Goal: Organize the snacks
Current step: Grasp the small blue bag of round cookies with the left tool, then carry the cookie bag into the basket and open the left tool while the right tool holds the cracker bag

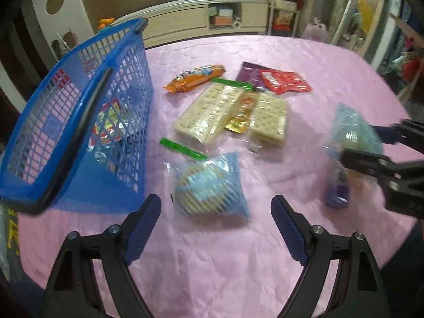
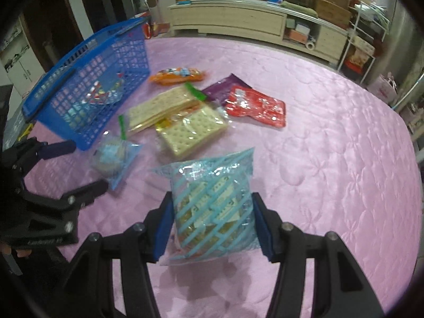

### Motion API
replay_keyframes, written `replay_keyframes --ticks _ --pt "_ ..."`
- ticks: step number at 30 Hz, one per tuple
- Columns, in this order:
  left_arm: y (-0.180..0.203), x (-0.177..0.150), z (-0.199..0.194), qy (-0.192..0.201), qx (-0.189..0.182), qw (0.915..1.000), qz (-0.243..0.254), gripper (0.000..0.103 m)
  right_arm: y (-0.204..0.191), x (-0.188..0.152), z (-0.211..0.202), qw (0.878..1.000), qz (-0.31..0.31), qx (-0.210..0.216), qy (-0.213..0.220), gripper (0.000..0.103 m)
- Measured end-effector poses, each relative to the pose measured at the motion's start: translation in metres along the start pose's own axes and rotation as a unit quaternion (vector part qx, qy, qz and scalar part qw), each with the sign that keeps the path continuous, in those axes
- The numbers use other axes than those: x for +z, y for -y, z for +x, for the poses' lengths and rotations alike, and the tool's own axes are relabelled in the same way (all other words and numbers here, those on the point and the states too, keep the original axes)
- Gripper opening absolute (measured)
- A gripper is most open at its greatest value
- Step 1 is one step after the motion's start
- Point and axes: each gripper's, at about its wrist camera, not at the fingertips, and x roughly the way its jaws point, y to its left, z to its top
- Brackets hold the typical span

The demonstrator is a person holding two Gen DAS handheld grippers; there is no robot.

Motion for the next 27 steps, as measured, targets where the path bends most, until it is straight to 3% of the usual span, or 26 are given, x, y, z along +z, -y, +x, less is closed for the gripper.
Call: replay_keyframes --ticks 5,12,15,20,27 --pt "0.008 0.011 0.025 -0.014 0.022 0.9995 0.018 0.084 0.010 0.001 0.008 1.000 0.013 0.008 -0.001 0.060" --pt "-0.002 0.019 0.048 -0.039 -0.008 0.9992 -0.008 0.080 0.008 0.007 0.012 1.000 0.014 0.010 0.001 0.060" --pt "0.001 0.019 0.052 -0.035 -0.005 0.9994 0.005 0.078 0.004 0.010 0.018 1.000 0.009 0.008 -0.003 0.060" --pt "0.005 0.023 0.059 -0.040 0.016 0.9988 0.023 0.056 -0.002 0.010 0.024 1.000 0.004 0.001 -0.010 0.060" --pt "0.000 0.027 0.055 -0.031 -0.004 0.9994 0.010 0.050 -0.011 0.006 0.018 1.000 -0.001 -0.011 -0.008 0.060"
